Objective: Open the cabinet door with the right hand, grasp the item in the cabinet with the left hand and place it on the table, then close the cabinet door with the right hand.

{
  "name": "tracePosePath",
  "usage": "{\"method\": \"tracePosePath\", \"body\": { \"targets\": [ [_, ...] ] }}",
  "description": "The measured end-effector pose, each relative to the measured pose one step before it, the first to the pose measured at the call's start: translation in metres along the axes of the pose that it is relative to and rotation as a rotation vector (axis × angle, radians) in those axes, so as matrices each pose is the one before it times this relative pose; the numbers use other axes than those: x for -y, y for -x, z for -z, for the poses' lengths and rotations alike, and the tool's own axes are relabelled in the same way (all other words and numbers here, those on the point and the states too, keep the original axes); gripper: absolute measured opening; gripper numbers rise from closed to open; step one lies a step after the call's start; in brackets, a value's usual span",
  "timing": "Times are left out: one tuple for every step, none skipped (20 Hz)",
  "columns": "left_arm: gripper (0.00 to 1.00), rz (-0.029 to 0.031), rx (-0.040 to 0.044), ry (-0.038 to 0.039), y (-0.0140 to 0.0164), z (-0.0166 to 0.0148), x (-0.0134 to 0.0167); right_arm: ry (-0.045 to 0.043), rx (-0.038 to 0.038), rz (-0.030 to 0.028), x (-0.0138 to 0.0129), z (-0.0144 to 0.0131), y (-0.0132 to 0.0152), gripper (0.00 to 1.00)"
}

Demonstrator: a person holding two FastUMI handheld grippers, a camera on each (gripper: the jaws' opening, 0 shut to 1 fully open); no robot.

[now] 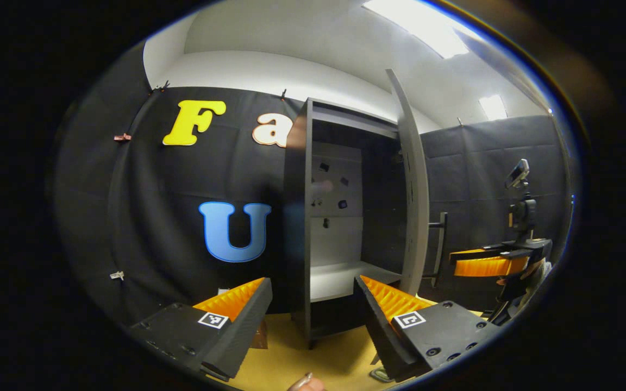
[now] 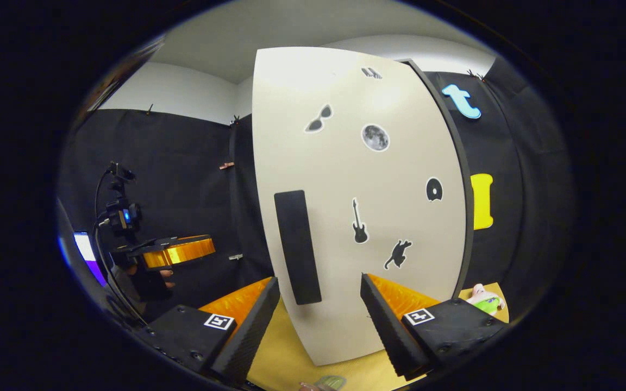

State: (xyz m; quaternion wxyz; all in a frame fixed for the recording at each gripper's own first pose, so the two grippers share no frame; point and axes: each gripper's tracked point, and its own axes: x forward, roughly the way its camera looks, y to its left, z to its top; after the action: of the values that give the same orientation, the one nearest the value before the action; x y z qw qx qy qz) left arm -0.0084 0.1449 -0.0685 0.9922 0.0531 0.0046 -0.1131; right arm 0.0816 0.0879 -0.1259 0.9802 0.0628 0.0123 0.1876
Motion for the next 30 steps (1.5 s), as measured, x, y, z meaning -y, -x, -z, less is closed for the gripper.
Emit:
{"method": "tracePosePath", "body": {
  "targets": [
    [0.95, -0.02801, 0.00272, 0.01548, -0.00537, 0.00046, -0.00276, 0.04419, 0.02990, 0.06408, 0.01541, -0.00537, 0.00003, 0.97],
    [0.95, -0.02329, -0.00188, 0.02009, -0.00612, 0.00110, -0.00147, 0.04733, 0.02288, 0.08444, 0.01956, -0.00522, -0.00127, 0.98],
    [0.95, -0.01614, -0.00690, 0.01397, -0.00602, 0.00143, 0.00066, 0.04054, 0.00392, 0.08339, 0.01663, -0.00345, -0.00138, 0.98],
    [0.95, -0.00998, -0.00288, 0.00167, -0.00465, 0.00025, 0.00112, 0.04048, 0.00062, 0.05646, 0.01106, -0.00196, 0.00021, 0.98],
    [0.95, -0.01675, 0.00356, -0.00505, -0.00226, -0.00171, 0.00003, 0.03850, 0.01292, 0.04693, 0.00561, -0.00326, -0.00121, 0.99],
    [0.95, -0.02588, 0.00708, -0.00456, -0.00062, -0.00154, -0.00185, 0.03252, 0.02656, 0.03767, 0.00618, -0.00750, 0.00048, 0.99],
    [0.92, -0.02153, 0.00778, 0.00183, -0.00231, -0.00339, 0.00102, 0.01940, 0.02682, 0.03378, 0.00592, -0.00693, -0.00013, 0.99],
    [0.95, -0.02676, 0.00397, 0.00494, -0.00354, -0.00022, 0.00194, 0.00091, 0.02609, 0.01534, 0.00168, -0.00627, -0.00127, 0.98],
    [0.95, -0.03078, -0.00211, 0.00566, -0.00303, -0.00138, 0.00200, -0.01400, 0.01455, 0.00701, 0.00010, -0.00485, -0.00215, 0.97],
    [0.95, -0.02617, 0.00189, 0.00650, -0.00215, -0.00158, 0.00449, -0.02296, -0.00233, -0.00354, -0.00186, -0.00142, -0.00235, 0.97],
    [0.95, -0.00556, 0.01136, 0.00070, -0.00175, -0.00388, 0.00943, -0.02998, -0.01364, -0.00611, -0.00286, 0.00006, -0.00099, 0.97],
    [0.95, -0.00295, 0.01297, 0.00490, -0.00098, -0.00317, 0.00989, -0.03179, -0.00952, -0.00068, -0.00070, -0.00054, -0.00041, 0.98],
    [0.95, -0.00751, 0.00538, 0.01297, -0.00089, -0.00014, 0.00833, -0.02268, -0.00123, -0.00090, -0.00045, -0.00103, 0.00016, 0.98],
    [0.95, 0.00792, -0.00584, 0.01131, -0.00024, 0.00336, 0.00860, -0.00970, 0.00213, 0.00519, 0.00022, -0.00210, -0.00284, 0.98],
    [0.95, 0.00693, -0.01114, 0.00509, -0.00098, 0.00351, 0.00880, 0.00850, 0.00390, 0.00743, 0.00132, -0.00116, -0.00103, 0.97],
    [0.95, -0.00253, -0.00798, -0.00026, -0.00080, 0.00143, 0.00536, 0.01586, 0.00475, -0.01153, -0.00155, 0.00074, 0.00023, 0.97],
    [0.95, -0.01245, -0.00549, -0.00844, -0.00088, 0.00074, 0.00239, 0.00938, 0.00413, -0.00455, 0.00094, -0.00095, 0.00018, 0.97],
    [0.95, -0.01246, -0.00480, -0.01634, -0.00041, 0.00210, 0.00201, 0.00476, 0.00397, 0.00452, 0.00190, -0.00031, -0.00056, 0.97],
    [0.95, -0.00908, 0.00334, -0.01666, -0.00084, -0.00070, 0.00271, 0.00104, 0.00169, 0.00857, 0.00364, -0.00033, 0.00056, 0.97],
    [0.95, -0.00234, 0.00641, -0.00831, -0.00088, -0.00111, 0.00431, 0.00422, -0.00586, 0.01293, 0.00420, 0.00503, -0.00403, 0.97],
    [0.94, -0.00543, 0.00501, 0.00545, -0.00080, -0.00121, 0.00370, -0.00178, -0.00142, 0.00311, 0.00174, 0.00050, 0.00098, 0.97],
    [0.95, -0.02321, 0.00891, 0.01560, 0.00106, 0.00099, -0.00077, -0.00038, -0.00509, -0.00926, -0.00260, 0.00246, 0.00052, 0.97],
    [0.95, -0.02062, 0.00428, 0.02343, 0.00004, -0.00008, -0.00006, 0.00236, -0.00471, -0.01837, -0.00495, 0.00304, 0.00191, 0.97],
    [0.94, 0.00711, 0.00071, 0.02778, -0.00065, 0.00051, 0.00529, 0.00920, -0.00569, -0.01088, -0.00241, 0.00385, -0.00009, 0.97],
    [0.95, 0.02886, -0.00636, 0.02100, -0.00237, 0.00138, 0.00795, 0.01597, -0.00039, -0.00929, -0.00230, 0.00284, 0.00123, 0.97],
    [0.95, 0.02077, -0.00973, 0.00840, -0.00014, 0.00141, 0.00501, 0.02147, -0.00071, -0.00418, -0.00204, 0.00241, 0.00009, 0.97],
    [0.95, 0.00421, -0.00259, -0.00489, -0.00046, -0.00100, -0.00024, 0.01960, -0.00357, -0.00870, -0.00194, 0.00221, 0.00044, 0.97],
    [0.95, 0.00316, -0.00346, -0.01867, 0.00067, 0.00016, -0.00067, 0.00847, -0.00258, -0.01843, -0.00475, 0.00153, 0.00109, 0.97],
    [0.95, 0.01274, -0.00345, -0.01872, -0.00176, 0.00072, 0.00332, -0.00201, -0.00201, -0.01801, -0.00446, -0.00001, 0.00118, 0.98],
    [0.95, 0.01979, -0.00205, -0.00299, -0.00168, 0.00236, 0.00686, -0.00352, -0.00065, -0.00994, -0.00328, 0.00045, 0.00059, 0.97]
  ]
}}
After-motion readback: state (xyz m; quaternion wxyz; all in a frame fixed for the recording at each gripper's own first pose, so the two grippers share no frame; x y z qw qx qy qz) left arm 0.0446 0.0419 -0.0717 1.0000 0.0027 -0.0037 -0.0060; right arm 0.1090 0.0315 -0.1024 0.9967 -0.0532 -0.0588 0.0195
